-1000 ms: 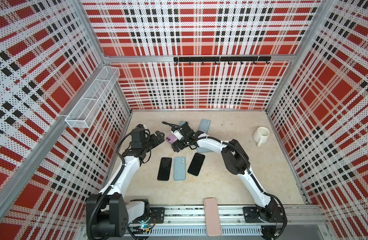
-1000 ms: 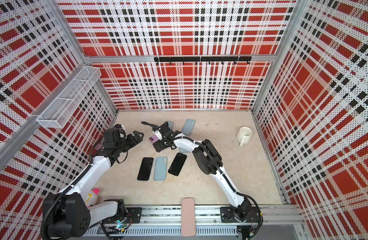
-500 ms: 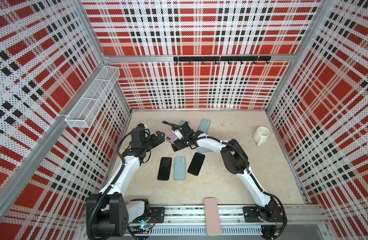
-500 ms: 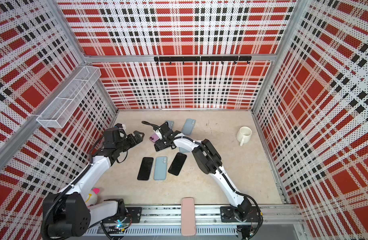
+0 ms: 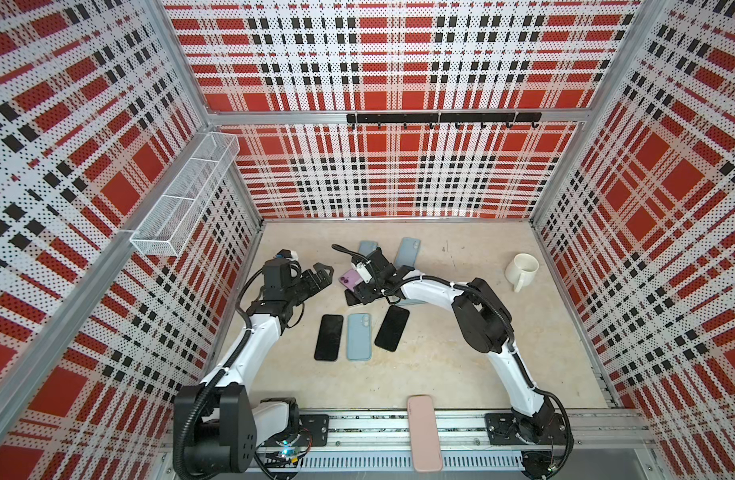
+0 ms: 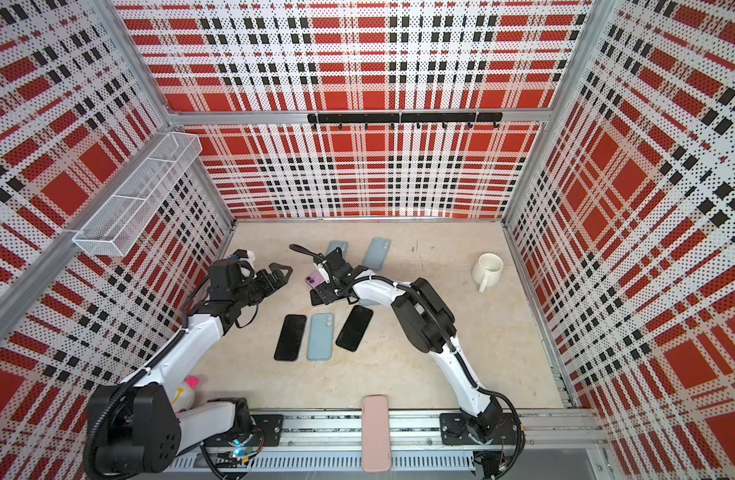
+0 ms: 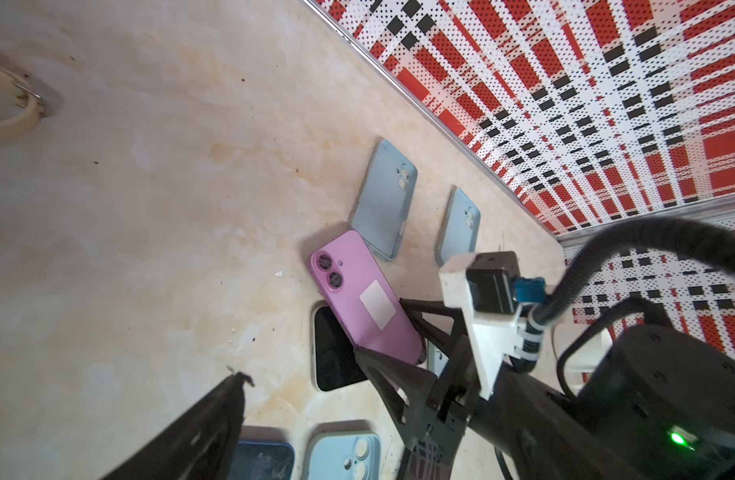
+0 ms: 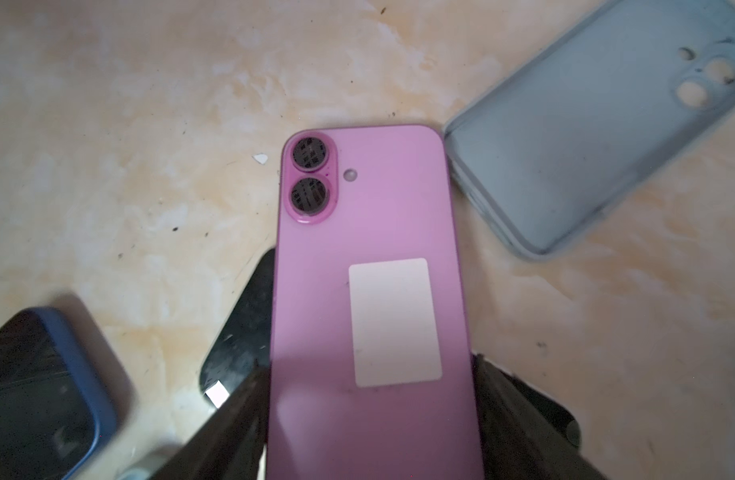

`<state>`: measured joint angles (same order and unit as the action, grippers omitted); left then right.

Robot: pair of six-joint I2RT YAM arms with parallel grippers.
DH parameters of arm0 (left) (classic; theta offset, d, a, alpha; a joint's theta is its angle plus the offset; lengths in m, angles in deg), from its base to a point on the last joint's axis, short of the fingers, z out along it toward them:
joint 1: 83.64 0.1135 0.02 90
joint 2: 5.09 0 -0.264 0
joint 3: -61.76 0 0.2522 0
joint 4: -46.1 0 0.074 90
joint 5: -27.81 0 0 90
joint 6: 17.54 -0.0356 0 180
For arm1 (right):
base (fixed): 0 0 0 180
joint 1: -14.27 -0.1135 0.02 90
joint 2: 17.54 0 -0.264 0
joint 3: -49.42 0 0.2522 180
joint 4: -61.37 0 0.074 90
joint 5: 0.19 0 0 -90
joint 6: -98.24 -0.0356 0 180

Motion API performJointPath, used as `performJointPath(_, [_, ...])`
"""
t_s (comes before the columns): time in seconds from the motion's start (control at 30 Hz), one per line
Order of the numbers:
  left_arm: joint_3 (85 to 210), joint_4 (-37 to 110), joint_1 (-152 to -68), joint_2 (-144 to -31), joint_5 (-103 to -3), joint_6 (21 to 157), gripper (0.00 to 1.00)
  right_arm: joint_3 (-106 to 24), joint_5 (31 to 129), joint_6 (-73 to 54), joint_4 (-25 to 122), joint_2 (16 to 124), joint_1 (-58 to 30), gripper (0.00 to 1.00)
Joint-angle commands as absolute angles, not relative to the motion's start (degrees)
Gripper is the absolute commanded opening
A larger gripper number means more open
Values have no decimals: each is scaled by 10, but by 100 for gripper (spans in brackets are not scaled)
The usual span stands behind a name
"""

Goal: Put the phone into the phone case
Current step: 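Grasp the pink phone with the right gripper while the left gripper holds it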

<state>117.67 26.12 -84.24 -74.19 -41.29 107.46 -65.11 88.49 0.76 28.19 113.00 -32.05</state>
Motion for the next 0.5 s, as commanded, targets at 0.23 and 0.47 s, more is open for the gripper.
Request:
performJointPath(0.23, [1075, 521, -914, -752, -364, 1285, 98, -510, 864, -27, 395, 971, -311, 60])
performJointPath(0.47, [1070, 584, -942, -799, -368, 1319, 98, -439, 797, -46, 435, 910, -310, 60])
